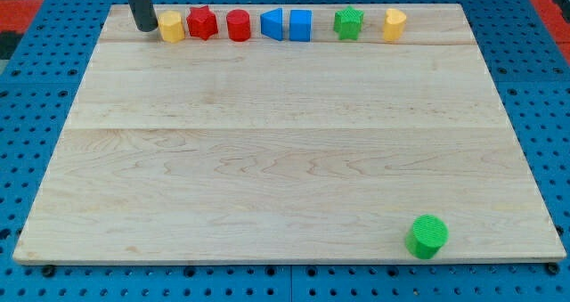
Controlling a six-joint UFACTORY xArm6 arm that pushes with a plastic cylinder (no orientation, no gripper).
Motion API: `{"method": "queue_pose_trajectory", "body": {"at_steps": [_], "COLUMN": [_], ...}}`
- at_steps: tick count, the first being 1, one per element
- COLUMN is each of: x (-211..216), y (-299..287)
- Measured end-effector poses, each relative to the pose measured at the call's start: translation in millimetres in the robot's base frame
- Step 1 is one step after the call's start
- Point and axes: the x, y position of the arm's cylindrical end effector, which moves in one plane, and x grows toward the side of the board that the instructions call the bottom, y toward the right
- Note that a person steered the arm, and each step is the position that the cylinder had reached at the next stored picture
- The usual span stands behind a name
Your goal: Move arm away from the yellow hexagon
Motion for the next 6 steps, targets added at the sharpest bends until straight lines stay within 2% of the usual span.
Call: {"method": "queue_pose_trajectory", "body": {"at_steps": [3, 4, 5, 6], "x": [-24.4, 61.5, 189.8, 213.7], "y": [-19.2, -59.8, -12.8, 145.6]}}
